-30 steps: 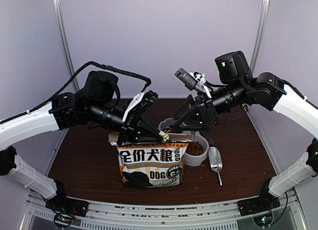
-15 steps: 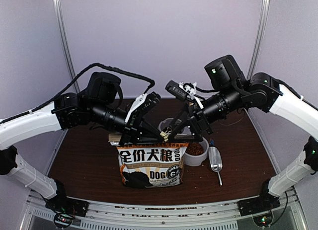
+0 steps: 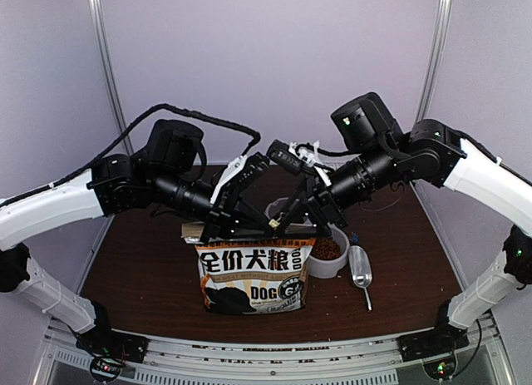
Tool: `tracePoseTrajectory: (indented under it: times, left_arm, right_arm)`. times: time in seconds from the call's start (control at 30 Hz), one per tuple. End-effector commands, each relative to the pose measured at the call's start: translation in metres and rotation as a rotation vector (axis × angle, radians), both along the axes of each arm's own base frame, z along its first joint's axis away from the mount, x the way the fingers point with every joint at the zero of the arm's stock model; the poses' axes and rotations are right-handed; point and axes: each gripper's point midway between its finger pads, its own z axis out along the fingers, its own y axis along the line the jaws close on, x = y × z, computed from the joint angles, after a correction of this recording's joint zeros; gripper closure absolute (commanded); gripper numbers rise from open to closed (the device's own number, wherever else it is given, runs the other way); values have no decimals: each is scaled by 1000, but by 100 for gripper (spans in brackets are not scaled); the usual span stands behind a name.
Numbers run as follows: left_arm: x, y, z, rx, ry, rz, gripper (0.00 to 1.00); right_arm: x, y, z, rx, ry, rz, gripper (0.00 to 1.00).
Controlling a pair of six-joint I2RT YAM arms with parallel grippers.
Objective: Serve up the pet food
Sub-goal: Pass from the left arm to the right
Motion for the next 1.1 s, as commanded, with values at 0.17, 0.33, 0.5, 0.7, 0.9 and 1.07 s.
tracePoseTrajectory:
  times: [0.17,0.33,0.5,0.7,0.9,1.07]
  left_arm:
    - [5,-3,11,-26,-6,8,100]
    - [6,-3,10,-21,-6,14,100]
    - [7,-4,9,-18,-5,16,100]
    - [8,-4,7,-13,-3,18,100]
    - [9,-5,6,-6,-3,24,100]
    - [11,-3,11,-17,-14,37,74]
  right_arm:
    - [1,-1,11,7,-29,-10,53]
    - [-1,-3,14,13,-28,-5,53]
    - [-3,-2,15,17,-19,3,57]
    - [-3,0,14,20,-17,5,69]
    - [-3,0,16,27,-14,8,87]
    - [-2,1,13,24,-16,0,100]
